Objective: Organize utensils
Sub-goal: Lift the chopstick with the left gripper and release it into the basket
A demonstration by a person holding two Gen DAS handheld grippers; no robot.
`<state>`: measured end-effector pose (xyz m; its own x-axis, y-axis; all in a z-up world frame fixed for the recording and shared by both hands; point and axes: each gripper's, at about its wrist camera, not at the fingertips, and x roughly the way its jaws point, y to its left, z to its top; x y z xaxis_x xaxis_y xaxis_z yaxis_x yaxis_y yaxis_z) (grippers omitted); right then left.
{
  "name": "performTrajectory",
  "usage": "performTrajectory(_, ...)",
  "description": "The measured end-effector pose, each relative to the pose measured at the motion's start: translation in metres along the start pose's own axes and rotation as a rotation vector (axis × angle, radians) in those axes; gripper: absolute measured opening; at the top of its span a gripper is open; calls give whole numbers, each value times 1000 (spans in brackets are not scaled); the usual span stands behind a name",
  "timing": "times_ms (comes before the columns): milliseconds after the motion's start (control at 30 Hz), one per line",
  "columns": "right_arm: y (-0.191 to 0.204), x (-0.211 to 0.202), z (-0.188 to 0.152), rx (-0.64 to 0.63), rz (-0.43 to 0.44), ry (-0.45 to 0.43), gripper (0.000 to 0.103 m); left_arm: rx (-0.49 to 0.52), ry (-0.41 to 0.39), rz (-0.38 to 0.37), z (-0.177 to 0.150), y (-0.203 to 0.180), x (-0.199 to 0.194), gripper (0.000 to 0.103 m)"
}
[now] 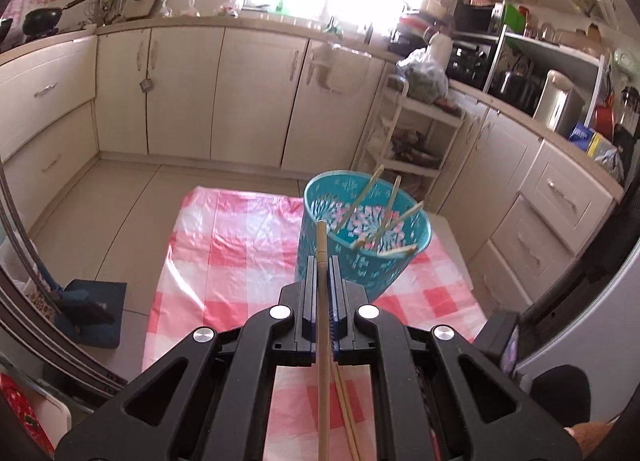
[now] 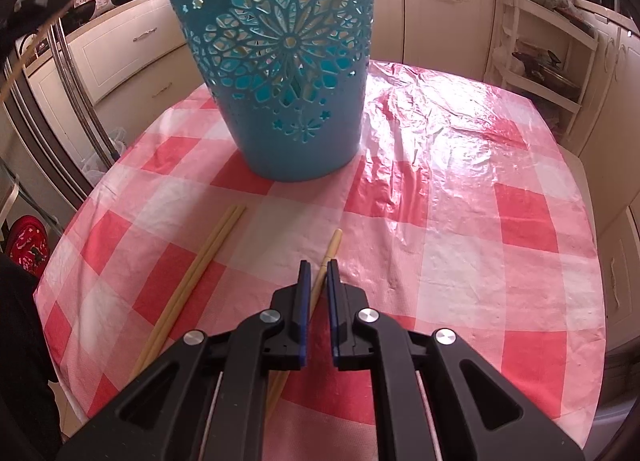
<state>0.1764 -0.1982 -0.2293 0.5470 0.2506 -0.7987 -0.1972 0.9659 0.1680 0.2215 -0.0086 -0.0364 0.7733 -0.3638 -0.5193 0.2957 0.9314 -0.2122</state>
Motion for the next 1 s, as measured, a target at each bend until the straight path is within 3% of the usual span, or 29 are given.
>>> performTrajectory(233, 1, 0, 0, -3, -3, -1, 9, -36, -154, -74, 57, -12, -29, 5)
performTrajectory(567, 0, 0, 0, 5, 3, -1, 9, -46, -309, -98, 121, -36, -2, 5)
performTrajectory(833, -7, -1, 0, 38, 34, -2, 9, -126, -356, -78, 133, -26, 49, 5)
performTrajectory(1000, -10, 0, 1, 52, 49, -3, 9, -158, -341, -56, 126, -20, 83, 5)
